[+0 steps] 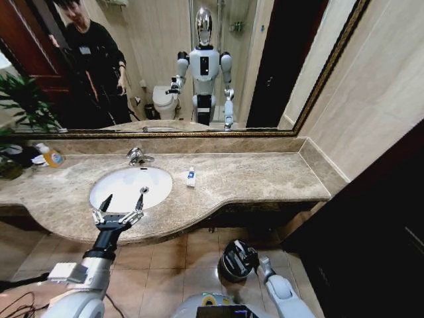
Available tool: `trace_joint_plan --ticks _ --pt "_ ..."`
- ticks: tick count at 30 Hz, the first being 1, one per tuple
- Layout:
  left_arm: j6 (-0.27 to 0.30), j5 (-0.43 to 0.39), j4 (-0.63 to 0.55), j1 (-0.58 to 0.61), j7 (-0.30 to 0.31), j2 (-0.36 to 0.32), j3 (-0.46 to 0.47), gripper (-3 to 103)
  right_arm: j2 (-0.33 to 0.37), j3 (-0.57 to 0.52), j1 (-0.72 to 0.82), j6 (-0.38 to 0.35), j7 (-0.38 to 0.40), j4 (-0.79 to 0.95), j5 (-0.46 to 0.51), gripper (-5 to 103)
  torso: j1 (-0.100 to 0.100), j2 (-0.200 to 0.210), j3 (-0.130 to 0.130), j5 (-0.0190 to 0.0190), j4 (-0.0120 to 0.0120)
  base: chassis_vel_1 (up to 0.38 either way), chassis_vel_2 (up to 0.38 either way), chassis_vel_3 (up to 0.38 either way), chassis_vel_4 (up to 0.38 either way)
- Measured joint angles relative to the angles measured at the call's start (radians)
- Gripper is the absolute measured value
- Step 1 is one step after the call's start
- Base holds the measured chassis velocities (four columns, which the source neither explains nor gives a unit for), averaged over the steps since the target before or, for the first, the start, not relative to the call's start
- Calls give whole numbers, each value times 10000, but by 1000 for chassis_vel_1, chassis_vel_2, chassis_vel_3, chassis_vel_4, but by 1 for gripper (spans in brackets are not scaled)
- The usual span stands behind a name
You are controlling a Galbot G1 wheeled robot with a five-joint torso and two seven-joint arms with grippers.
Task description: Pick up the trash from the sink and place it in the trash bin.
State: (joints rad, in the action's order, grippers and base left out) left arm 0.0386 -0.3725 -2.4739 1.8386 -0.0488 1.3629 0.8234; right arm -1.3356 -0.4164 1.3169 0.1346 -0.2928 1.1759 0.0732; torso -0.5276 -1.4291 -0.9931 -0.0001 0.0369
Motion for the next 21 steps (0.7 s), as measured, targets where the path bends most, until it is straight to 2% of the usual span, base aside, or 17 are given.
trace_joint_plan --ticks 1,3,5,7,8,9,11,14,21 --pt "0 0 0 0 0 0 0 100 -76 3 65 13 0 -2 -116 61 0 0 0 1 0 0 0 0 0" --pt "0 0 0 0 0 0 0 100 -130 3 118 13 0 11 -203 61 0 0 0 2 -1 0 0 0 0" --pt "0 0 0 0 0 0 0 100 -209 26 183 13 0 65 -283 71 0 0 0 0 -1 0 0 0 0" --pt "0 0 0 0 0 0 0 100 -233 45 193 13 -6 83 -292 71 1 0 0 0 -1 0 0 0 0" --pt "0 0 0 0 0 0 0 100 -301 92 211 13 -43 145 -299 77 1 0 0 2 0 0 0 0 0" --pt "0 1 0 0 0 0 0 100 -327 129 246 12 -79 244 -298 88 0 0 0 2 0 0 0 0 0" --pt "0 0 0 0 0 0 0 100 -325 173 301 -9 -93 360 -289 88 0 0 0 2 0 0 0 0 0" --pt "0 0 0 0 0 0 0 100 -232 260 611 -149 -314 894 -378 99 1 0 0 1 -1 0 0 0 0" --pt "0 0 1 0 0 0 0 100 195 217 1209 -430 -410 2219 -154 100 0 0 0 1 0 0 0 0 0"
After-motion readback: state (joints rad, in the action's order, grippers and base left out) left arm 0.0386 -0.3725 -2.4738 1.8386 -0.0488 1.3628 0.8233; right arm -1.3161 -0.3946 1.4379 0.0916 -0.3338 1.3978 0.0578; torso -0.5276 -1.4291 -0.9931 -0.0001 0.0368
